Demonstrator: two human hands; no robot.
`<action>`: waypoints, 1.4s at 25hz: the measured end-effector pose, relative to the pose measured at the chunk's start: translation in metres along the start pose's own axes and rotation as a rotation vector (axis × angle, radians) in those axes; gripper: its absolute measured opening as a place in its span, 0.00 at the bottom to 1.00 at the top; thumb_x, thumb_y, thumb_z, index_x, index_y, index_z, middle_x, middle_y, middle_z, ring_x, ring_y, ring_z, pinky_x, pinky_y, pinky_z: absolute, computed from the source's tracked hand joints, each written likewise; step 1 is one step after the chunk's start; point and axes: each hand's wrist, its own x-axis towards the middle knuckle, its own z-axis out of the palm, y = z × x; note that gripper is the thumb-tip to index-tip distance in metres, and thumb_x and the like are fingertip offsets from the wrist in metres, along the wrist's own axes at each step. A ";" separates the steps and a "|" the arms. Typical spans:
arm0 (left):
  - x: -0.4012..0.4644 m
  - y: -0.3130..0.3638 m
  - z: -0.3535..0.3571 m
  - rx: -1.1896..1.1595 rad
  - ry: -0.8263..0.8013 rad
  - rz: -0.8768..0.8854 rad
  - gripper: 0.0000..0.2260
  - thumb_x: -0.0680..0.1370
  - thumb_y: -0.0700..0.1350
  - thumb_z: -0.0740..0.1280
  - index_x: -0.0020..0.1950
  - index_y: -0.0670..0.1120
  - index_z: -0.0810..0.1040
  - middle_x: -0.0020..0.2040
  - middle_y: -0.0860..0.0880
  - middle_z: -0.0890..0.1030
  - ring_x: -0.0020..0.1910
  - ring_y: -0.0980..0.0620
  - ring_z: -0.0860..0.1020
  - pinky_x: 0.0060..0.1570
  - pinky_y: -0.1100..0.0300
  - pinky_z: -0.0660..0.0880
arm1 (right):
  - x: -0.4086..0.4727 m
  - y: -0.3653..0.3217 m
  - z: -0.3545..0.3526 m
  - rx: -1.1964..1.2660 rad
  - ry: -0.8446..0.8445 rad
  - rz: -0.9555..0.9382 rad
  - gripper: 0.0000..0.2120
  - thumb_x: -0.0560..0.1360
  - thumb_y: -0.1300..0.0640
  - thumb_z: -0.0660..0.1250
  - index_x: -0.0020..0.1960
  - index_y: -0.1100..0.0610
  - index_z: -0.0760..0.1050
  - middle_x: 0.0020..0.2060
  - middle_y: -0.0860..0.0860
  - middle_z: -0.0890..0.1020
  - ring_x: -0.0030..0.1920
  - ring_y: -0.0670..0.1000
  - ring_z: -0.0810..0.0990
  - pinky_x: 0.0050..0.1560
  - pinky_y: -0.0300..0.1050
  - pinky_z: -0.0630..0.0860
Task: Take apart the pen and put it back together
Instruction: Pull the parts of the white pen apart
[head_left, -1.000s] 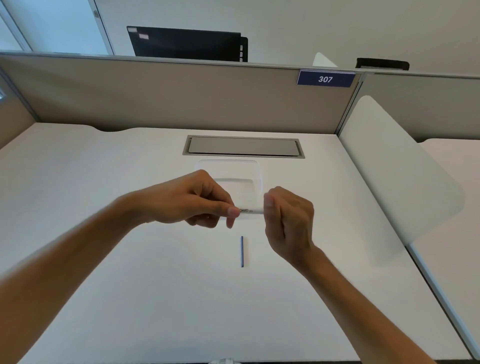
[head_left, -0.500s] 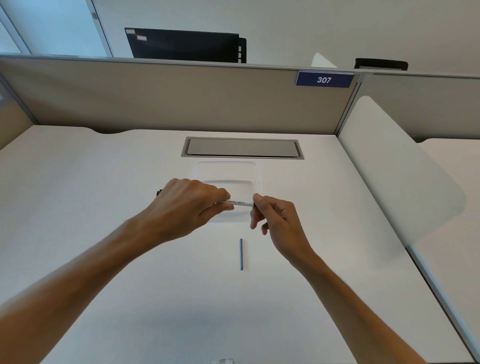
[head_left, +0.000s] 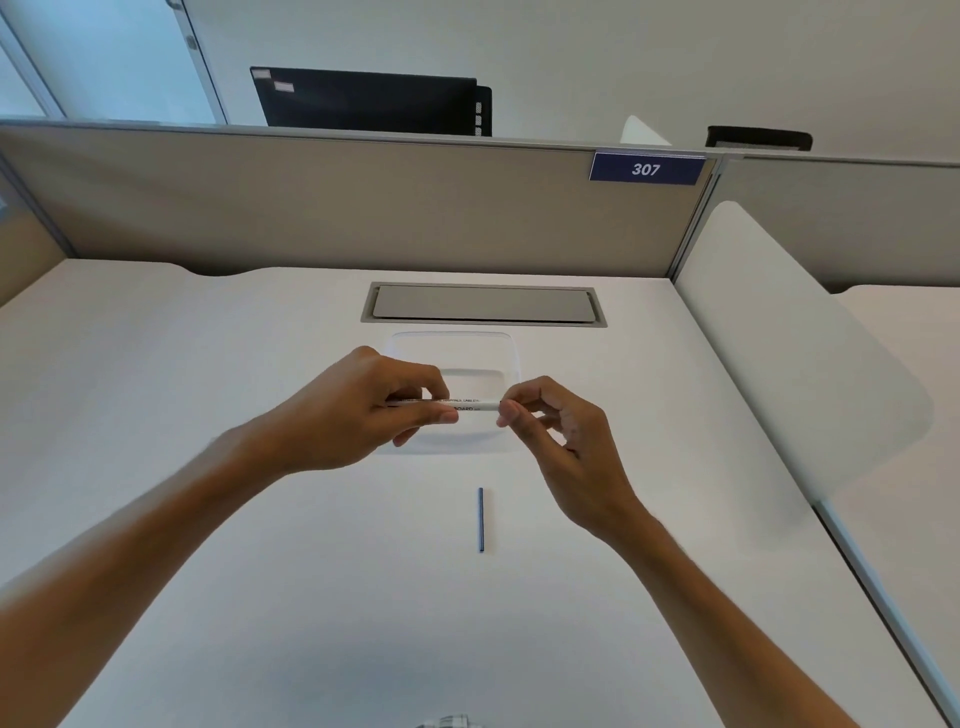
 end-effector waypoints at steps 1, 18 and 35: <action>0.000 0.000 0.001 0.071 0.026 0.018 0.12 0.75 0.59 0.64 0.42 0.53 0.79 0.26 0.54 0.76 0.23 0.53 0.68 0.26 0.66 0.63 | 0.001 0.000 0.001 0.031 0.024 0.039 0.10 0.79 0.46 0.63 0.49 0.52 0.78 0.40 0.44 0.83 0.46 0.48 0.83 0.45 0.40 0.75; -0.001 -0.004 0.002 0.360 0.204 0.173 0.13 0.78 0.54 0.63 0.46 0.49 0.83 0.32 0.52 0.79 0.29 0.48 0.69 0.27 0.51 0.73 | 0.008 0.001 -0.003 0.180 -0.001 0.139 0.03 0.77 0.59 0.71 0.48 0.52 0.82 0.41 0.42 0.85 0.45 0.42 0.83 0.44 0.39 0.74; 0.000 -0.006 0.001 0.400 0.216 0.217 0.11 0.77 0.52 0.65 0.49 0.48 0.84 0.34 0.53 0.80 0.28 0.49 0.69 0.23 0.54 0.70 | 0.015 0.003 -0.005 0.278 -0.012 0.145 0.03 0.75 0.54 0.73 0.44 0.50 0.85 0.36 0.47 0.87 0.40 0.43 0.83 0.42 0.31 0.75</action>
